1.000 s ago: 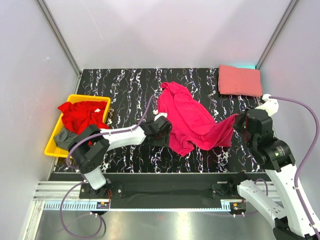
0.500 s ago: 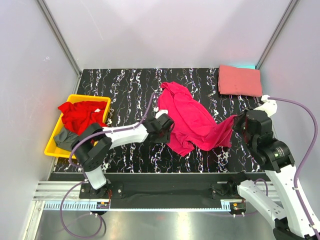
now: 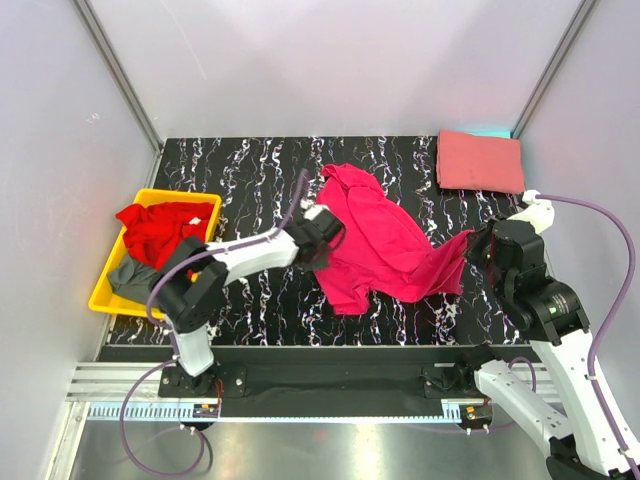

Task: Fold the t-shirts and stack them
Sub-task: Flatten the tshirt out

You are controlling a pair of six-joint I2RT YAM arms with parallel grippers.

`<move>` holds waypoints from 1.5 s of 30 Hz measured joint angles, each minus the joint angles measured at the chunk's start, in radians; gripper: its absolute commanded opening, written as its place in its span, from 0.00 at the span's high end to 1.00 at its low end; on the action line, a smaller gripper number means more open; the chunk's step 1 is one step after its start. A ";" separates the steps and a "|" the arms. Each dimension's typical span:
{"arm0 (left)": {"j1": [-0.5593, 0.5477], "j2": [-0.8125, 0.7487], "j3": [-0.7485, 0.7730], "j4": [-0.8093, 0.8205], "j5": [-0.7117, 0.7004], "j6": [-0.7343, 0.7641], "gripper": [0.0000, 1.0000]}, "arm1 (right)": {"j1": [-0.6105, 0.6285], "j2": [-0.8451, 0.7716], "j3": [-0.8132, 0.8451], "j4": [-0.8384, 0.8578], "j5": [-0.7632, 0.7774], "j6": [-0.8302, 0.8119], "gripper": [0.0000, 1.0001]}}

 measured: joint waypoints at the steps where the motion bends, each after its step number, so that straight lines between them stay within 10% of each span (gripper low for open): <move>1: 0.026 -0.014 0.006 -0.012 -0.008 0.013 1.00 | 0.000 0.000 0.000 0.000 0.000 0.000 1.00; 8: 0.263 -0.126 0.028 -0.024 -0.015 0.112 1.00 | 0.000 0.000 -0.009 0.005 -0.011 0.003 1.00; 16: 0.316 -0.123 0.056 -0.055 0.011 0.193 0.53 | 0.000 0.002 -0.045 0.026 -0.077 0.021 1.00; 29: 0.315 -0.497 -0.298 -0.084 0.020 0.099 0.54 | 0.000 0.014 -0.090 0.063 -0.146 0.034 1.00; 45: 0.333 -0.349 -0.438 0.067 0.194 0.125 0.59 | 0.000 0.018 -0.090 0.086 -0.155 0.030 1.00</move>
